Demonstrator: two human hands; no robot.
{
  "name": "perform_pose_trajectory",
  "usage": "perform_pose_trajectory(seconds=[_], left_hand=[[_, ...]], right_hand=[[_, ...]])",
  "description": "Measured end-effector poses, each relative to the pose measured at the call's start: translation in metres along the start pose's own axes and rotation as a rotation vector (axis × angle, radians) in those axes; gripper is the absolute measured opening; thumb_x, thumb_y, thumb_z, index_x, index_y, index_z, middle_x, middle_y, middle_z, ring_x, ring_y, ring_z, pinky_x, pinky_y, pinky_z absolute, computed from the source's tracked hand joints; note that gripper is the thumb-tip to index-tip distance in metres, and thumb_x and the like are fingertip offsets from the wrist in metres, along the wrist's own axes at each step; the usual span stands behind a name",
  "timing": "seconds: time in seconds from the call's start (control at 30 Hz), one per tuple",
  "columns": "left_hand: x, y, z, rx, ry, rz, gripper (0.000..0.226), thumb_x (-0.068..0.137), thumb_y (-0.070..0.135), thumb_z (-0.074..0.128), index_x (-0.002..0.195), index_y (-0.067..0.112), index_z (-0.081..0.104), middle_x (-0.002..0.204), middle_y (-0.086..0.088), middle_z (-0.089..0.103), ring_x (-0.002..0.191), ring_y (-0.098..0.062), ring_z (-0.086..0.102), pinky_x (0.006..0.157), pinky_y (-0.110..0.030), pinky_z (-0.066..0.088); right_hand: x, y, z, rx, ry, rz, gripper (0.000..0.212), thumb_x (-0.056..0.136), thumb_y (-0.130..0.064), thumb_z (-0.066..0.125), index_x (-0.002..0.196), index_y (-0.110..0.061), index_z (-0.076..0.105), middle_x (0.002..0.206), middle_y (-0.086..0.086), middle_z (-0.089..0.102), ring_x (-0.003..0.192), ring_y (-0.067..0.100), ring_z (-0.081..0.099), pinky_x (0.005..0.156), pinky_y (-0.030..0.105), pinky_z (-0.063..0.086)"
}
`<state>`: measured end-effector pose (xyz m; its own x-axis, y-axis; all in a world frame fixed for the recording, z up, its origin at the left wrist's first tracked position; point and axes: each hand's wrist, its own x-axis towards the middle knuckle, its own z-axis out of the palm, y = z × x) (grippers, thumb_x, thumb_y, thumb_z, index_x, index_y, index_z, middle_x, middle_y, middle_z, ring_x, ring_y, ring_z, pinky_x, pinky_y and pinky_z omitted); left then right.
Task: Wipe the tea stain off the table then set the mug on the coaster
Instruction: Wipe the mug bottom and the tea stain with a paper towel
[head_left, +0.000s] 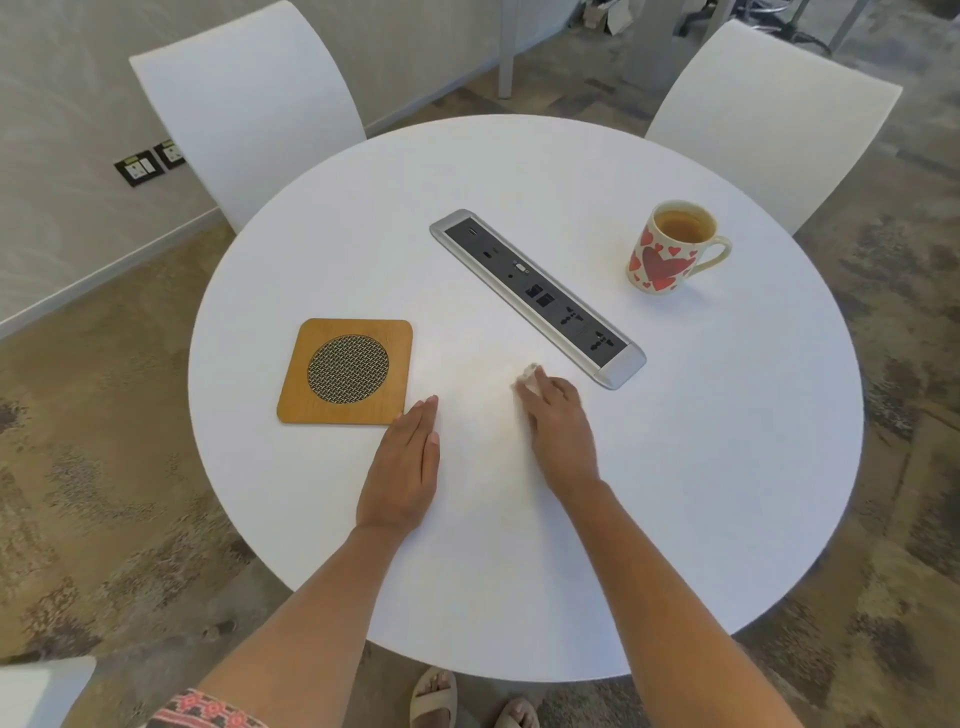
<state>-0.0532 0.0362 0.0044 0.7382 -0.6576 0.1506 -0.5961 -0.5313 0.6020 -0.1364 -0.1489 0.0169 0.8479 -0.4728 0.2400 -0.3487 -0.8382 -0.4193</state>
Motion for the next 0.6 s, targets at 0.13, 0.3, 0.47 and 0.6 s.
perform_pose_trajectory(seconds=[0.13, 0.3, 0.47, 0.6], left_hand=[[0.0, -0.003, 0.002, -0.047, -0.013, -0.032, 0.057, 0.096, 0.036, 0.015, 0.145, 0.014, 0.033, 0.149, 0.004, 0.037, 0.138, -0.001, 0.024, 0.116, -0.017, 0.008], [-0.001, -0.005, 0.003, -0.054, -0.034, -0.069, 0.057, 0.096, 0.04, 0.014, 0.146, 0.02, 0.031, 0.151, 0.006, 0.034, 0.141, -0.004, 0.022, 0.116, -0.017, 0.008], [-0.002, 0.0, 0.0, -0.051, -0.011, -0.051, 0.053, 0.097, 0.03, 0.02, 0.145, 0.014, 0.034, 0.149, 0.006, 0.037, 0.138, -0.001, 0.024, 0.115, -0.013, 0.006], [-0.002, -0.001, -0.001, -0.029, -0.011, -0.026, 0.053, 0.097, 0.029, 0.019, 0.145, 0.012, 0.035, 0.149, 0.003, 0.038, 0.137, 0.0, 0.024, 0.114, -0.011, 0.004]], right_hand=[[-0.042, -0.045, 0.014, 0.046, -0.201, -0.292, 0.044, 0.092, -0.01, 0.033, 0.129, -0.007, 0.056, 0.139, 0.014, 0.05, 0.124, 0.031, 0.048, 0.104, 0.037, 0.041], [-0.102, -0.029, -0.002, 0.092, -0.205, -0.538, 0.035, 0.085, -0.004, 0.061, 0.119, -0.012, 0.065, 0.13, 0.006, 0.06, 0.111, 0.023, 0.055, 0.09, 0.026, 0.046], [-0.08, 0.026, -0.035, 0.021, -0.051, -0.031, 0.046, 0.09, -0.018, 0.032, 0.126, -0.018, 0.061, 0.137, 0.002, 0.055, 0.113, 0.025, 0.049, 0.091, 0.024, 0.042], [-0.087, 0.033, -0.043, -0.007, 0.101, 0.239, 0.036, 0.092, -0.008, 0.045, 0.123, -0.014, 0.062, 0.137, 0.008, 0.054, 0.115, 0.029, 0.046, 0.081, 0.036, 0.052]])
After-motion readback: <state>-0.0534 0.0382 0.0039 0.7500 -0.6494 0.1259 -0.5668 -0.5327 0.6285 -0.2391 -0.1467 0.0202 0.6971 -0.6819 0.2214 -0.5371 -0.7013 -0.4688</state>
